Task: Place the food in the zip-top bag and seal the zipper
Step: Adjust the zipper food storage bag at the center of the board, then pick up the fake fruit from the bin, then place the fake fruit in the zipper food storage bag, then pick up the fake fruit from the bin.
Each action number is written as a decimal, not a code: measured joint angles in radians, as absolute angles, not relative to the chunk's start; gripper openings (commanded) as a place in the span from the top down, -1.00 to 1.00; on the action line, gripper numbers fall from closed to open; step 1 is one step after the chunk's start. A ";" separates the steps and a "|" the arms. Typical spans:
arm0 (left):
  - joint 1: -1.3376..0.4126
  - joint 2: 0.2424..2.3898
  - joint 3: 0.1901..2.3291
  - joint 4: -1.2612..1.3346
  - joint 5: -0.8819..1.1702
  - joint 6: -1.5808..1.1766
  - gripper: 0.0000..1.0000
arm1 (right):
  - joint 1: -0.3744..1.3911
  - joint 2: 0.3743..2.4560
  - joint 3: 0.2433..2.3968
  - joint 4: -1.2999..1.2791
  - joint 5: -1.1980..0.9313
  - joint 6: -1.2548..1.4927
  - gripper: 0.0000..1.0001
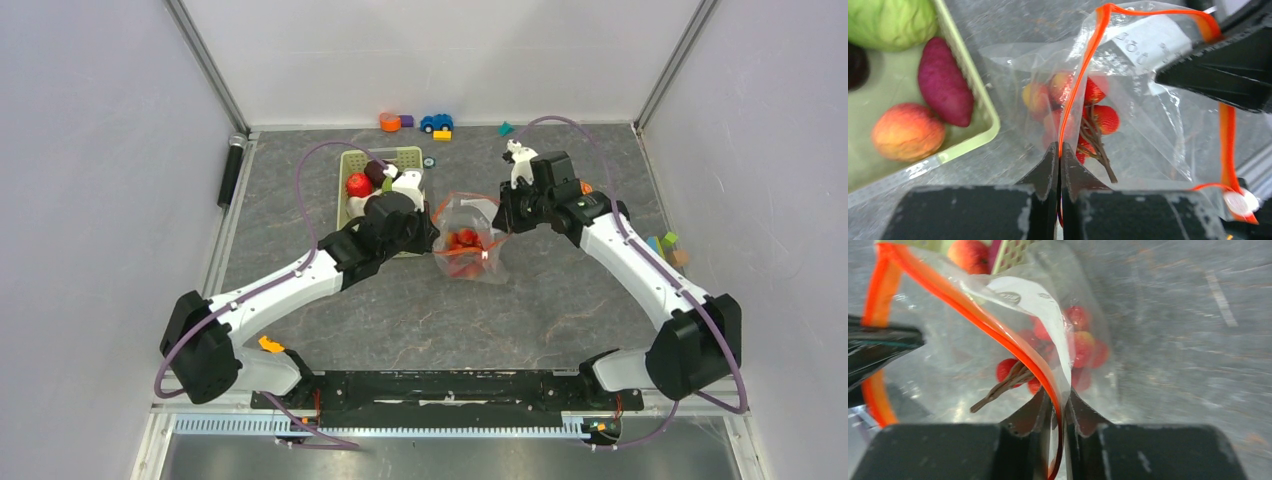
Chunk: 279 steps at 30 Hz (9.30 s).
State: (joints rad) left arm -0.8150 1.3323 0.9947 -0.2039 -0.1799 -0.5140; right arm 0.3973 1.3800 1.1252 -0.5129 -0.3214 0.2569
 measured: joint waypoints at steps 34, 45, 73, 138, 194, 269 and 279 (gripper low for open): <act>-0.815 1.602 1.410 -0.157 0.055 -0.373 -0.67 | 0.397 1.147 1.162 -0.705 0.152 0.104 1.00; -0.815 1.507 1.376 -0.218 -0.064 -0.327 -0.99 | 0.392 1.147 1.146 -0.688 0.143 0.107 1.00; -0.339 1.608 1.138 -0.301 -0.165 -0.412 -0.83 | 0.383 1.147 1.104 -0.645 0.134 0.095 1.00; -0.576 1.309 1.140 -0.140 0.068 -0.335 0.71 | 0.377 1.119 1.071 -0.598 0.072 0.084 1.00; -0.852 1.339 1.267 -0.210 -0.121 -0.110 -0.99 | 0.377 1.095 1.069 -0.598 0.011 0.073 1.00; -0.381 1.842 1.303 -0.593 0.088 -0.417 0.11 | 0.377 1.095 1.065 -0.601 0.090 0.073 1.00; -0.381 1.814 1.303 -0.601 0.072 -0.417 0.58 | 0.377 1.095 1.065 -0.601 0.091 0.074 1.00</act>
